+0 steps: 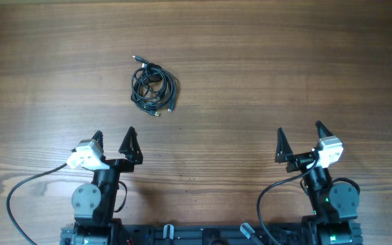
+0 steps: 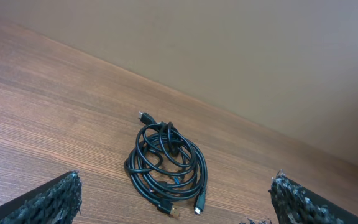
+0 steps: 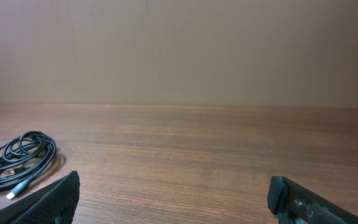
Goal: Untangle cables
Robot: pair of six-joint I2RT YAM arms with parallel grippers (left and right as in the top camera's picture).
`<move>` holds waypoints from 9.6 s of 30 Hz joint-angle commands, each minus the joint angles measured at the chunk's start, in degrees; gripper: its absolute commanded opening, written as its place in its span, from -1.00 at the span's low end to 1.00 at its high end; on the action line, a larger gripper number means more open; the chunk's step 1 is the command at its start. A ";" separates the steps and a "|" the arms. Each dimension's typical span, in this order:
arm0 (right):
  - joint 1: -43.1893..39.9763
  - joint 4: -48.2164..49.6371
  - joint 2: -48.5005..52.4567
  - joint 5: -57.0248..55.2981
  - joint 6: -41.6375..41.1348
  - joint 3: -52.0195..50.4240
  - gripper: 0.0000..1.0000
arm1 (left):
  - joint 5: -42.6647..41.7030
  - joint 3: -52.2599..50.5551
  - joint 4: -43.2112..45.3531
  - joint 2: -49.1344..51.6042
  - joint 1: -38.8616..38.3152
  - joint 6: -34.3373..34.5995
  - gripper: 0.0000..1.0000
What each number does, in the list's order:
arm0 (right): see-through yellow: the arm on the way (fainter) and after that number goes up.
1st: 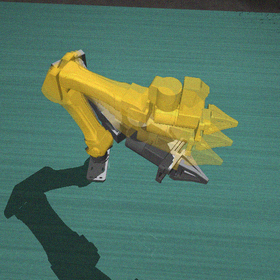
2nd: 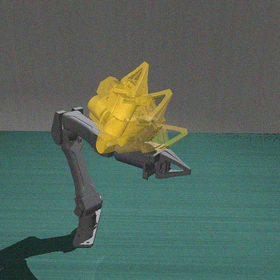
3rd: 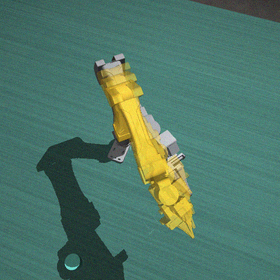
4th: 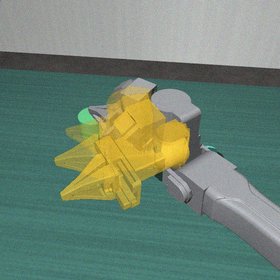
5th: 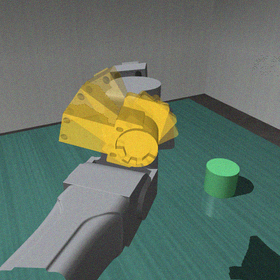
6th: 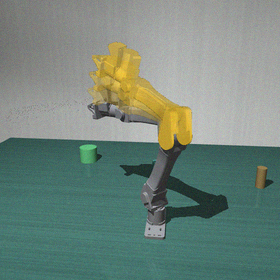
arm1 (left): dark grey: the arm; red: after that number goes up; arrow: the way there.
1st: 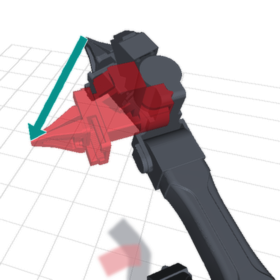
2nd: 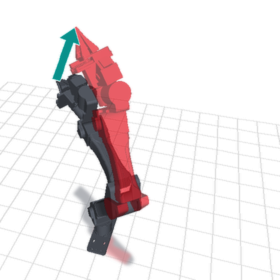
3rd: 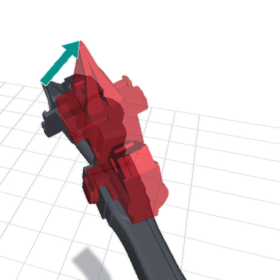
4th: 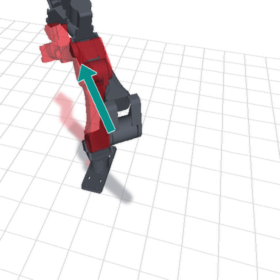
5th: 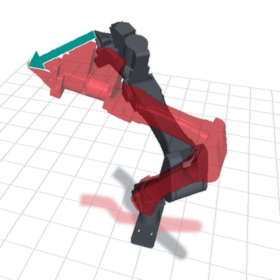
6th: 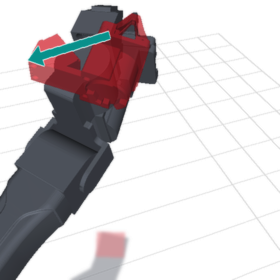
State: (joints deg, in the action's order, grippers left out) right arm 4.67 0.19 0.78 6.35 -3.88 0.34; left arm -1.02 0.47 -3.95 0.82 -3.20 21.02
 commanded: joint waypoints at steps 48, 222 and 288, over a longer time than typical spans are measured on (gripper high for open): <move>-0.24 0.09 -0.20 -0.74 -0.74 -0.04 1.00 | -0.87 -0.13 -0.42 -0.11 0.48 -1.11 1.00; -0.24 0.11 0.02 -0.76 -0.74 -0.04 0.99 | 0.20 0.20 10.14 -0.07 0.48 -1.31 1.00; -0.24 0.09 0.02 -0.76 -0.74 -0.04 0.99 | 7.37 97.98 -45.40 120.08 -8.63 10.73 -0.46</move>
State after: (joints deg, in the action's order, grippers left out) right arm 4.67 0.01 0.91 6.33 -3.88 0.34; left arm 4.73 97.62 -50.52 118.80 -12.01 31.66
